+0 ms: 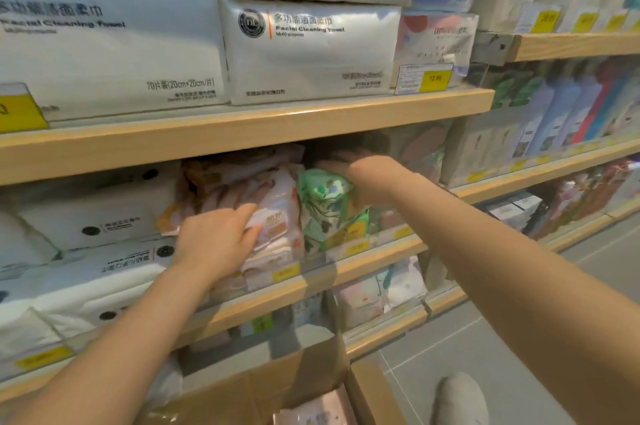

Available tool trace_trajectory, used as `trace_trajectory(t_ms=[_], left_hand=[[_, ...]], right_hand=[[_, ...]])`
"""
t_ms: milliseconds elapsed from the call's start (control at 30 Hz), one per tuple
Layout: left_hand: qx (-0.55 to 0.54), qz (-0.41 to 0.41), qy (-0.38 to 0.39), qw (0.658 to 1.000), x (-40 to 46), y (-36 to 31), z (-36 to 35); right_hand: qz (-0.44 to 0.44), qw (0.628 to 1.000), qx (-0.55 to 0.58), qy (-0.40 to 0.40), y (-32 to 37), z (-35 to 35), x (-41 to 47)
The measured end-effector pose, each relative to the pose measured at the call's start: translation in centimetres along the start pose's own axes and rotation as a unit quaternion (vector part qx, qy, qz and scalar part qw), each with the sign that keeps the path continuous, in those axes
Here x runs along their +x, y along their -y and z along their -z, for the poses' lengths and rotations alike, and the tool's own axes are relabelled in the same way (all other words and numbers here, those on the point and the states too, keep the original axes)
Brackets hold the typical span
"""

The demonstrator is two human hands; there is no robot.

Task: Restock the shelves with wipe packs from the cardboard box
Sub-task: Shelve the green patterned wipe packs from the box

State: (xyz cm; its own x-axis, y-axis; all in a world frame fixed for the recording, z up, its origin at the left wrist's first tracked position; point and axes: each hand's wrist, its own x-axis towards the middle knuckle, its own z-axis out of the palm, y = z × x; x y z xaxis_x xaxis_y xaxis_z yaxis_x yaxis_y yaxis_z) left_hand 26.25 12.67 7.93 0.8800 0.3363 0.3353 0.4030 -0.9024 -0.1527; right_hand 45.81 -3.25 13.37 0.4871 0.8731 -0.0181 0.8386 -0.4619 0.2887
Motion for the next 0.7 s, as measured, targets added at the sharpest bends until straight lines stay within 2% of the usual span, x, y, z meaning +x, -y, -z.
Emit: trace_trajectory(t_ms=[133, 367, 700], left_hand=[[-0.017, 0.001, -0.022, 1.000, -0.1, 0.0, -0.3], [-0.015, -0.005, -0.044, 0.999, -0.1, 0.2, -0.8], [-0.025, -0.005, -0.040, 0.999, -0.4, 0.0, -0.4]], right_hand=[[-0.011, 0.997, 0.070, -0.032, 0.9, -1.2, 0.0], [-0.065, 0.979, 0.106, -0.163, 4.0, -3.9, -2.4], [-0.109, 0.966, 0.148, -0.182, 4.5, -4.3, -1.0]])
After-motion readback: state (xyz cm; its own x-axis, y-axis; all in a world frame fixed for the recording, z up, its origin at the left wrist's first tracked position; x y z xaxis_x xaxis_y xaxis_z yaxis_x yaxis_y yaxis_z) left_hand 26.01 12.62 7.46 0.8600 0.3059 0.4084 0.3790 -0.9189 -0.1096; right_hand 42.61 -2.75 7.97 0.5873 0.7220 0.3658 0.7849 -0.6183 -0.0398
